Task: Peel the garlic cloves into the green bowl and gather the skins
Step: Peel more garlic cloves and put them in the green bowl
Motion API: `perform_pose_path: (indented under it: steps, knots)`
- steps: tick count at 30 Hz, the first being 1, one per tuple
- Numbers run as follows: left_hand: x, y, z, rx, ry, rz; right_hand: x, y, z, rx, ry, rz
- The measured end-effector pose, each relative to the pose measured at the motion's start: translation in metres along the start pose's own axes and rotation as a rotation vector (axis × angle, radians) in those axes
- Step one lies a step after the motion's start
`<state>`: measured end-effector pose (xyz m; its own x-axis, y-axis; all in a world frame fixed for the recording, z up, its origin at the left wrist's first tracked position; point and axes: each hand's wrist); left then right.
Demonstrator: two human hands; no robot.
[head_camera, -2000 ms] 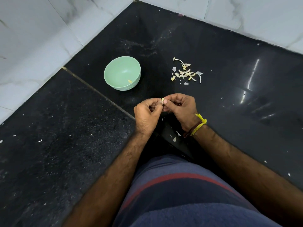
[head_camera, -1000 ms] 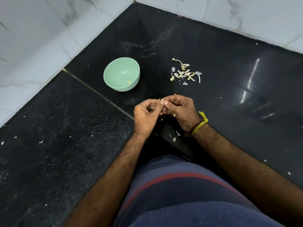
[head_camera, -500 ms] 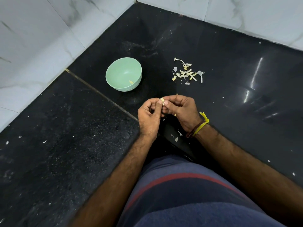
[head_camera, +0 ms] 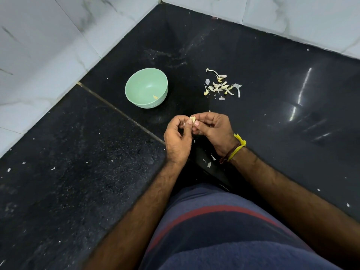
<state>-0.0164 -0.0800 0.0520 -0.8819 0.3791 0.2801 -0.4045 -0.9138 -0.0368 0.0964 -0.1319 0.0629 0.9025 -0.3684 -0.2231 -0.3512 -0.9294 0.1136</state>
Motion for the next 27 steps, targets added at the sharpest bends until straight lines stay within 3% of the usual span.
perform_pose_path:
  steps: [5, 12, 22, 27]
  knots:
    - [-0.0008, 0.0010, 0.0031, -0.063, -0.214, 0.034, -0.0031, 0.0014, -0.0030, 0.008, 0.032, 0.000]
    - [-0.0009, 0.0012, 0.0047, -0.071, -0.271, 0.034, -0.0014, -0.0019, 0.0022, -0.019, 0.067, 0.045]
    - [0.0040, 0.0020, 0.0077, -0.081, -0.169, 0.005, 0.0004, -0.0049, 0.0009, -0.154, -0.179, 0.077]
    - [0.0041, 0.0035, 0.0065, -0.080, -0.118, 0.011, 0.0024, -0.0061, 0.0003, -0.076, -0.042, 0.105]
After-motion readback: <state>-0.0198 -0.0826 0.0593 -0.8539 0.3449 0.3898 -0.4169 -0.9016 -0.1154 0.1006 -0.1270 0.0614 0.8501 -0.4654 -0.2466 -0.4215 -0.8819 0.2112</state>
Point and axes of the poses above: each hand's wrist, its own y-axis away from the middle knuckle, its own x-axis out of the back of the hand, z = x × y, and after that the axes turned 7 degrees about -z, right-handed
